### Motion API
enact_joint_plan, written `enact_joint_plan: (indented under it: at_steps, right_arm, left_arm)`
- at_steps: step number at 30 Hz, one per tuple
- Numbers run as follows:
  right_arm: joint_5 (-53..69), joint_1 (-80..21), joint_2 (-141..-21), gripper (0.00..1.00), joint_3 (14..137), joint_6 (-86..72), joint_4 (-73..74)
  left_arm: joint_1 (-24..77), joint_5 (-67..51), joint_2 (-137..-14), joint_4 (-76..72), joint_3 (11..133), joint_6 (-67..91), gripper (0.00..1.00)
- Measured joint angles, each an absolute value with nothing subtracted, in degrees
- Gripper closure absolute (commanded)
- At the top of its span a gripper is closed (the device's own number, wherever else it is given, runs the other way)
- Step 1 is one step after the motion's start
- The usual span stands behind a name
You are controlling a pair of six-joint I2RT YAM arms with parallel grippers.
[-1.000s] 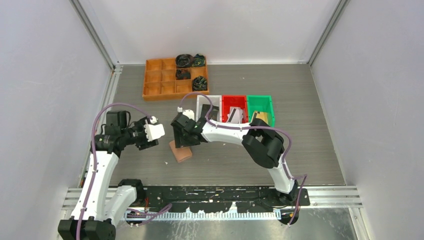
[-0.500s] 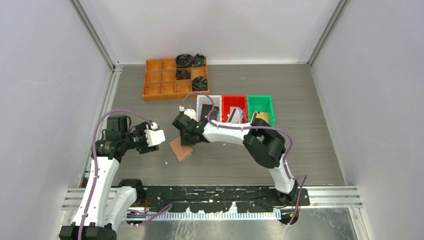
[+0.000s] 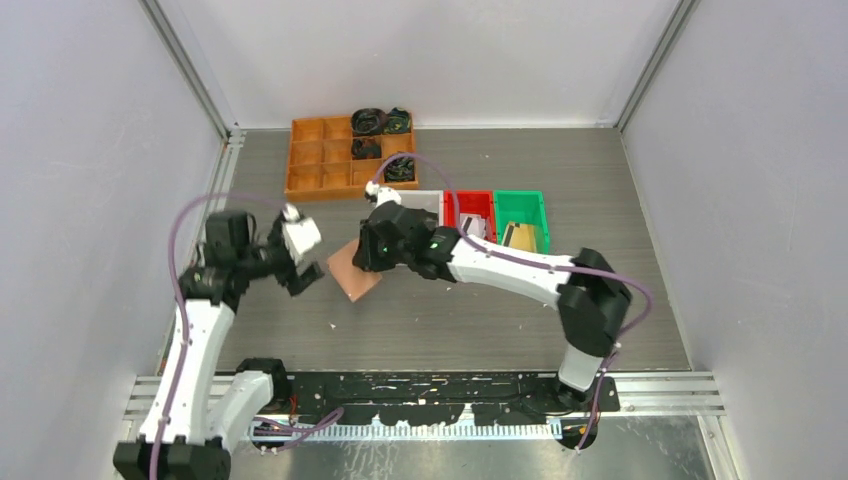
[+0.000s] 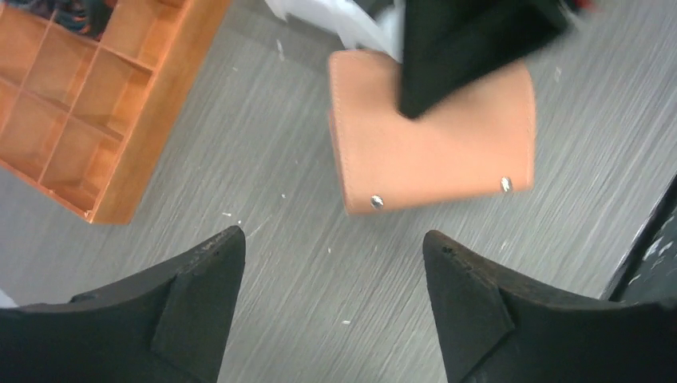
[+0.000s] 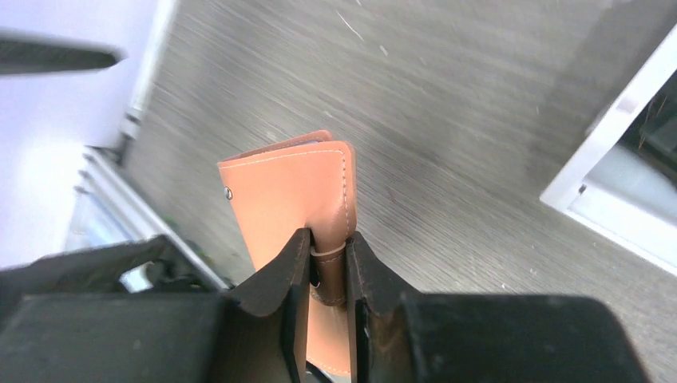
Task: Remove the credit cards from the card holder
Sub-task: Open the card holder at the center of the board.
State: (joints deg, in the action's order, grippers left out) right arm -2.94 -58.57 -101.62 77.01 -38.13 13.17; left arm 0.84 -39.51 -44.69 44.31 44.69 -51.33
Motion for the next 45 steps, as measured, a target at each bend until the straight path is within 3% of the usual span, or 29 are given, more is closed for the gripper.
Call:
enact_joint_plan:
  at_steps: [5,14,22,26,28,32,34,38,45]
  right_arm:
    - [-4.8,-58.4,-90.8,0.94,76.5,-37.2,8.7]
    - [-11.0,-58.4,-80.2,0.94,76.2,-39.2,0.4]
    - [-16.3,-61.7,-79.6,0.94,75.9,-40.6,-3.4]
    - [-18.8,-64.3,-79.8,0.92,75.9,-40.9,-5.0]
    - [-19.8,-65.4,-80.2,0.85,75.9,-40.9,-6.0]
    - [-22.3,-66.7,-82.0,0.34,78.0,-40.8,-4.6]
    - [-23.6,-66.6,-83.2,0.20,80.9,-40.9,-0.7]
    - [-17.7,-62.2,-83.1,0.12,85.4,-41.4,6.5]
    - [17.1,-44.7,-80.5,0.12,85.0,-42.3,7.7]
  left_arm:
    - [0.8,-41.8,-53.8,41.6,60.5,-25.5,0.15]
    - [0.7,-49.6,-48.7,30.9,62.5,19.5,0.20]
    - [0.7,-52.8,-48.1,23.9,62.7,37.3,0.38]
    - [0.7,-53.2,-48.0,23.2,62.7,39.2,0.52]
    - [0.7,-53.1,-47.8,23.1,62.7,39.6,0.62]
    - [0.6,-53.0,-47.0,23.8,62.7,38.5,0.79]
    - [0.6,-53.3,-46.7,25.0,63.0,36.7,0.80]
    - [0.6,-57.0,-46.9,30.3,65.7,30.3,0.80]
    - [0.5,-69.1,-48.0,40.3,71.2,20.1,0.81]
